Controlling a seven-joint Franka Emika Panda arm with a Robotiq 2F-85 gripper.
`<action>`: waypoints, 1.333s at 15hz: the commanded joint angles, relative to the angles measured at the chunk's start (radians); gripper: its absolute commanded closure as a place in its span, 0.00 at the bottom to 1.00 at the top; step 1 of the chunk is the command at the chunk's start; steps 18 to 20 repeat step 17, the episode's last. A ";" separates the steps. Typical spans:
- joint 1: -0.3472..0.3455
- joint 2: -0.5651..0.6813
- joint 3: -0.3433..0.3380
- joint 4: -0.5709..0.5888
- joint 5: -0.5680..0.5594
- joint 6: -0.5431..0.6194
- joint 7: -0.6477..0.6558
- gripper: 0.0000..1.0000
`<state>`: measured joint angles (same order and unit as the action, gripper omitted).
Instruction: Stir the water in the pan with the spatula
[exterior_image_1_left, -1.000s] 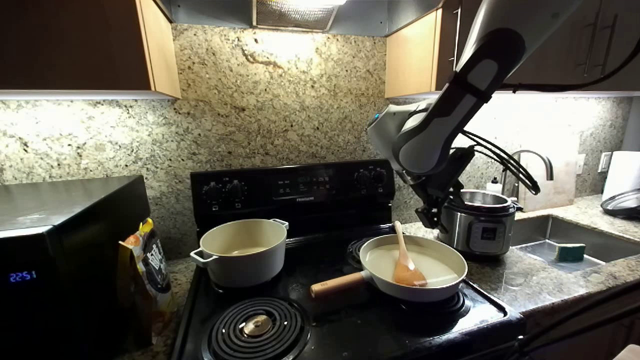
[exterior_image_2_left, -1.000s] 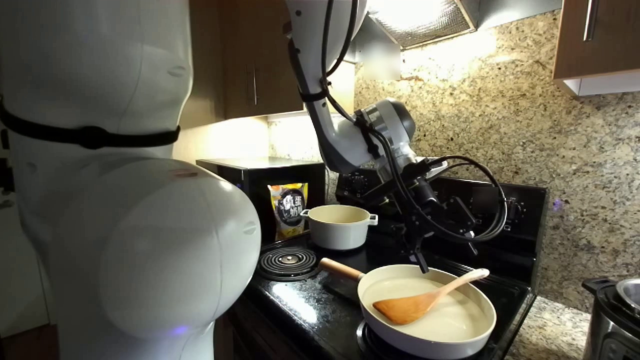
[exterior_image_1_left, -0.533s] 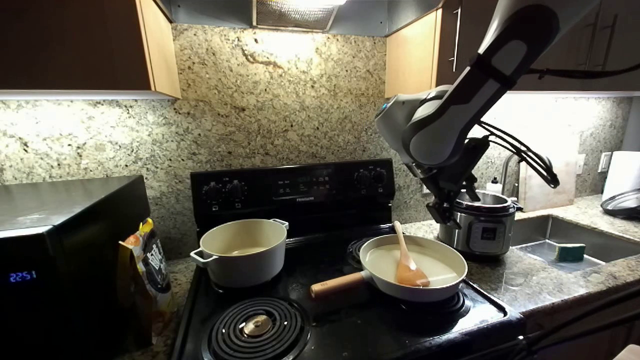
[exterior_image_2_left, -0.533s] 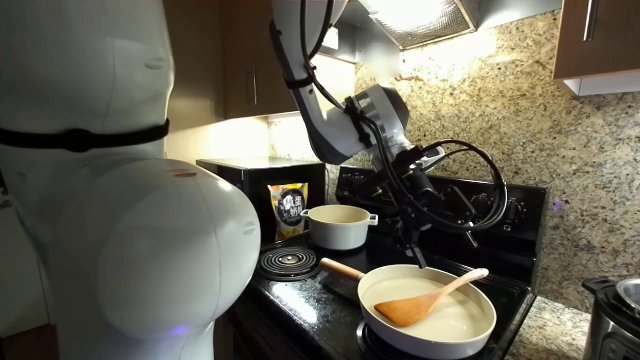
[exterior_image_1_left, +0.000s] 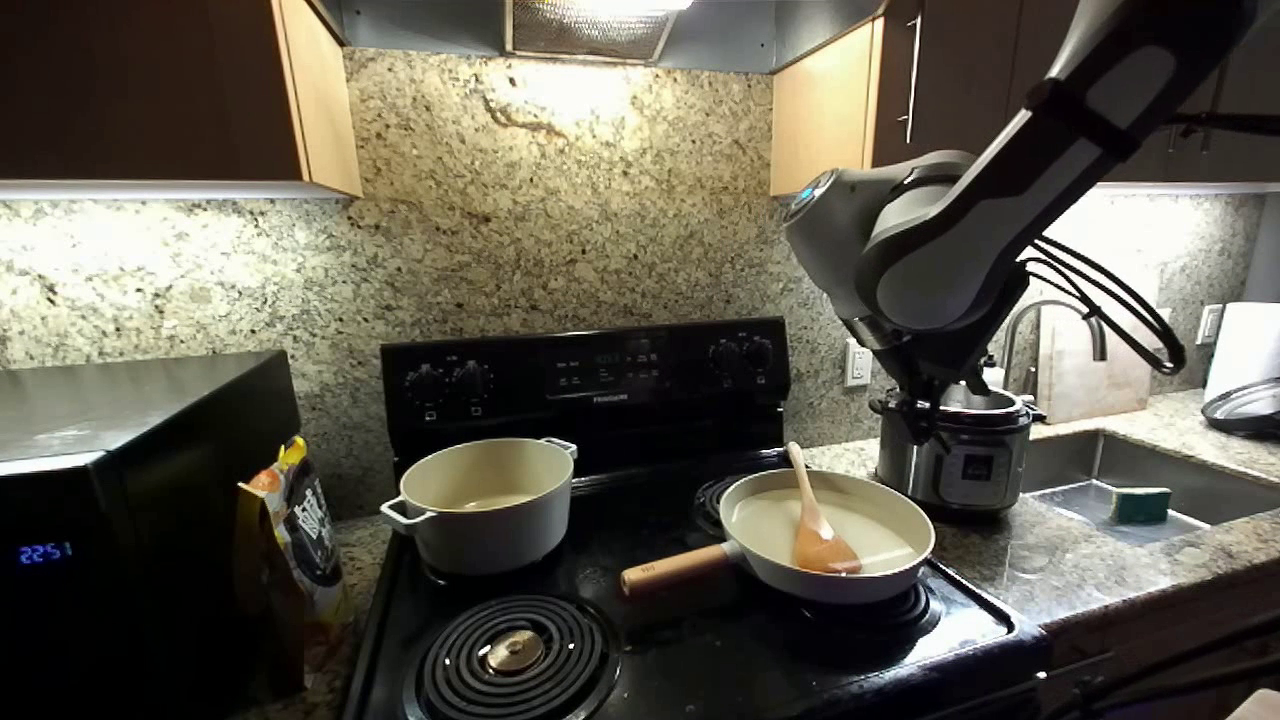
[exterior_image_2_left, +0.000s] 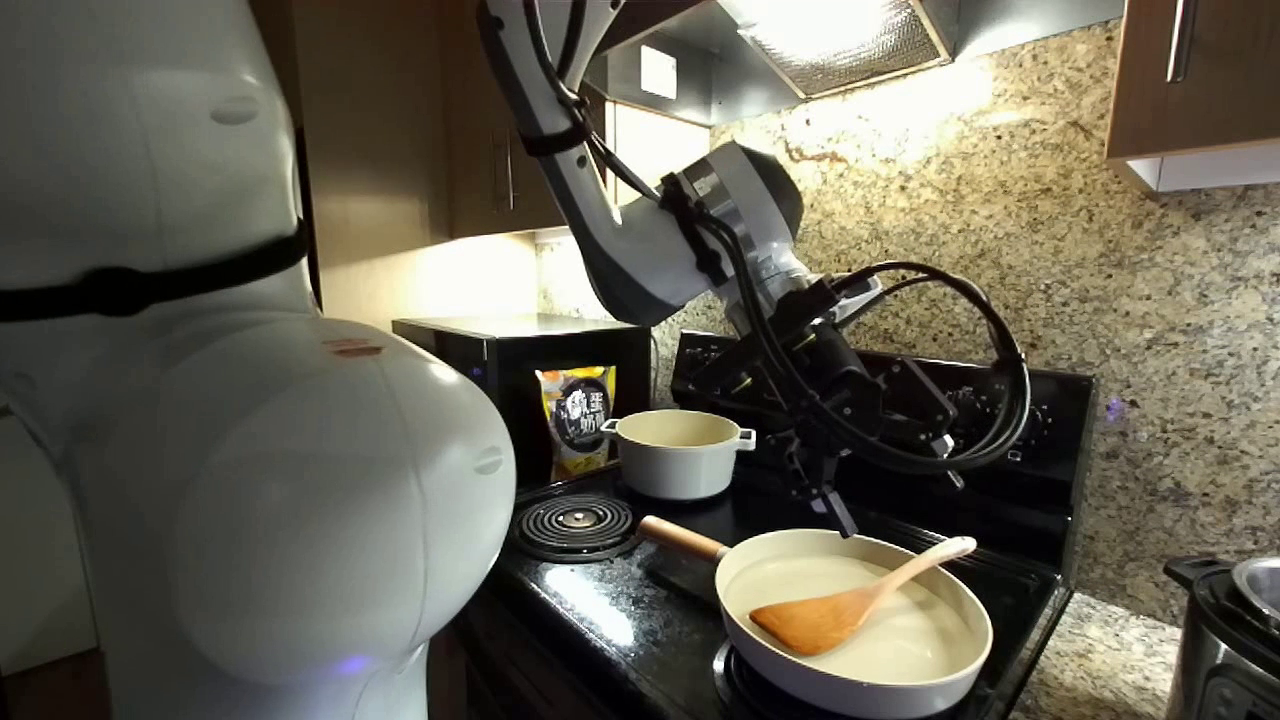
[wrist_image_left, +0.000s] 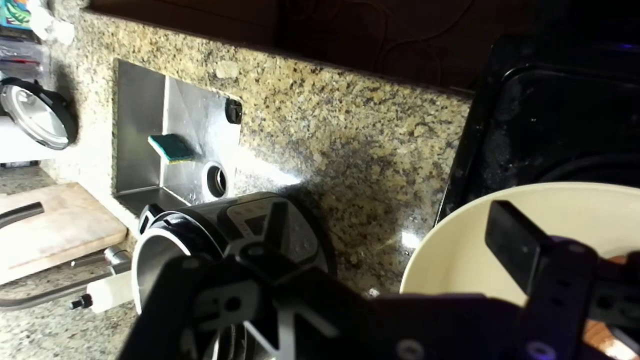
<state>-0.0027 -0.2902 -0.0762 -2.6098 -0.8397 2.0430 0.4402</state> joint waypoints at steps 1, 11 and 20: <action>-0.047 -0.104 0.023 -0.094 -0.057 0.063 0.057 0.00; -0.071 -0.127 0.027 -0.088 -0.027 0.062 0.033 0.00; -0.071 -0.127 0.027 -0.089 -0.027 0.063 0.033 0.00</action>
